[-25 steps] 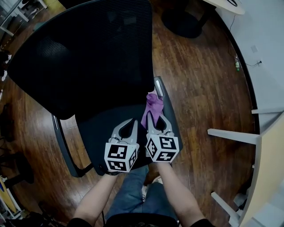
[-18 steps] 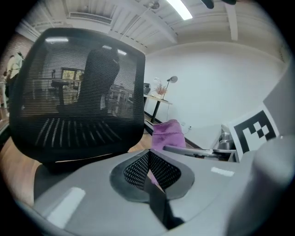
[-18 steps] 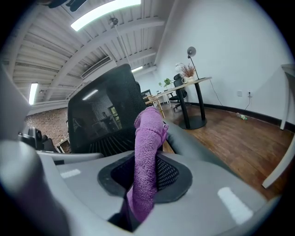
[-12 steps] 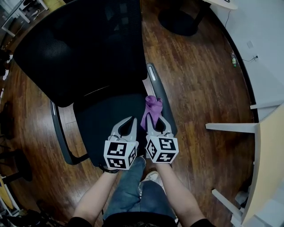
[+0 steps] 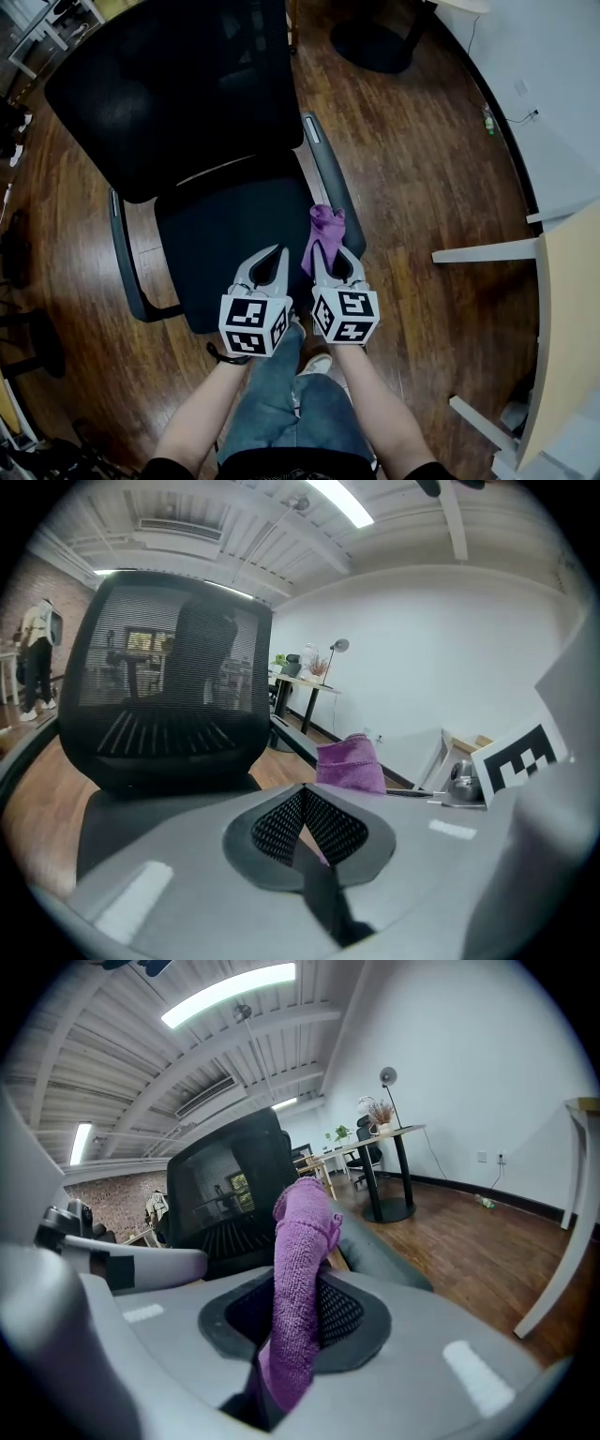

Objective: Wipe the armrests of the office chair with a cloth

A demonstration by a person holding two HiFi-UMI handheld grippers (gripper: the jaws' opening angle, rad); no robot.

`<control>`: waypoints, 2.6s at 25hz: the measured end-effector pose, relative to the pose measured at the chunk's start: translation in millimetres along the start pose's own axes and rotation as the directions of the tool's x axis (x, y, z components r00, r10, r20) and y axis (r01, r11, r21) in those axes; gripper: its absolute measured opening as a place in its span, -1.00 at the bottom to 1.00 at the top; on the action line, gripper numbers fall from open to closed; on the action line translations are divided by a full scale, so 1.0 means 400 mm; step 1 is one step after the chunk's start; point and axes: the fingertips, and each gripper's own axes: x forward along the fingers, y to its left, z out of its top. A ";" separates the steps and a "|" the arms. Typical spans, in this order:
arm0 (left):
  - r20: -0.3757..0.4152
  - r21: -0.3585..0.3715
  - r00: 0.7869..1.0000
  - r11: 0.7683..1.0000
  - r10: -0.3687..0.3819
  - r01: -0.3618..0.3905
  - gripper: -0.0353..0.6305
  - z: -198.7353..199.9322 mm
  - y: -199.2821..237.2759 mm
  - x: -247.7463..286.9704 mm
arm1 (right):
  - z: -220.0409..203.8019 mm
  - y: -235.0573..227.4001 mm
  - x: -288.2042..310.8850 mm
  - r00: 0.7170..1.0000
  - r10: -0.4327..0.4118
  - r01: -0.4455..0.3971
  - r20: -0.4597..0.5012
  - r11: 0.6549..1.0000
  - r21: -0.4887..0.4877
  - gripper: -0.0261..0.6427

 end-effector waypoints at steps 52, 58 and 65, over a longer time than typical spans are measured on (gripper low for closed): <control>0.158 -0.045 0.973 0.986 0.167 -0.162 -0.88 -0.022 -0.085 -0.382 | 0.032 0.241 -0.330 0.973 0.224 -0.209 0.065 0.961 -0.183 -0.71; 0.238 -0.043 0.943 0.972 0.234 -0.230 -0.88 0.072 -0.134 -0.545 | 0.158 0.376 -0.447 0.941 0.320 -0.274 0.112 0.912 -0.305 -0.70; 0.274 -0.058 0.915 0.955 0.295 -0.290 -0.88 0.105 -0.160 -0.663 | 0.204 0.480 -0.548 0.908 0.398 -0.330 0.129 0.871 -0.364 -0.70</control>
